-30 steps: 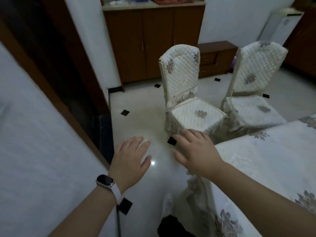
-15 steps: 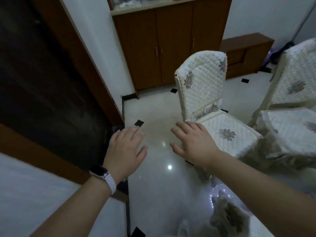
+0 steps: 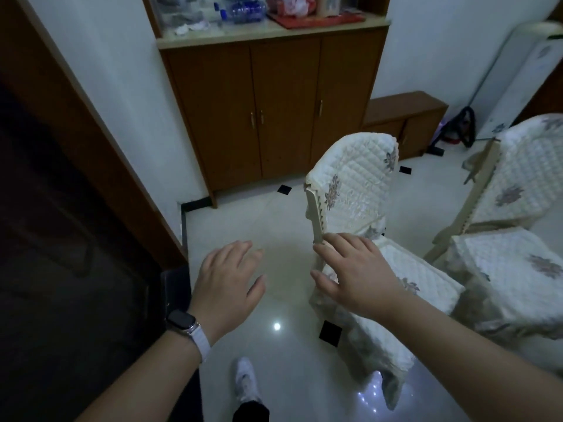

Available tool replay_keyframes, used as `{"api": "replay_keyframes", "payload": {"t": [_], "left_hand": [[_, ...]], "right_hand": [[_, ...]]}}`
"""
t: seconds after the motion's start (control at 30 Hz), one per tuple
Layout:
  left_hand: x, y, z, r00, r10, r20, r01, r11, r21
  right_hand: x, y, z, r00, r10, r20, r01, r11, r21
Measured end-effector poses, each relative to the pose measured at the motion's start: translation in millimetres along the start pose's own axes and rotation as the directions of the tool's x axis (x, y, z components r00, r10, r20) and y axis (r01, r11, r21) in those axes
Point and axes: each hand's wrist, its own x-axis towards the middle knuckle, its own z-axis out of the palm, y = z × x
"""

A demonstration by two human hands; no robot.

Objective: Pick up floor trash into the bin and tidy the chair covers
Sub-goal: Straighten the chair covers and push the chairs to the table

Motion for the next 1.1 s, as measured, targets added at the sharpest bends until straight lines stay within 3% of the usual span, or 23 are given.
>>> {"api": "replay_keyframes", "payload": {"t": [0.3, 0.43, 0.73, 1.1], "left_hand": [[150, -135, 8, 0.995, 0.096, -0.012, -0.096, 0.992, -0.084], [202, -180, 10, 0.992, 0.123, 0.007, -0.122, 0.989, -0.086], [300, -246, 42, 0.988, 0.152, 0.016, -0.15, 0.985, -0.091], [483, -300, 66, 0.985, 0.135, 0.104, -0.14, 0.989, 0.038]], "right_hand": [[171, -11, 3, 0.985, 0.168, -0.033, -0.17, 0.982, -0.08], [226, -17, 19, 0.986, 0.167, -0.015, -0.168, 0.983, -0.073], [341, 17, 64, 0.983, 0.179, -0.033, -0.181, 0.981, -0.065], [530, 102, 113, 0.978, 0.176, -0.109, -0.171, 0.984, 0.057]]}}
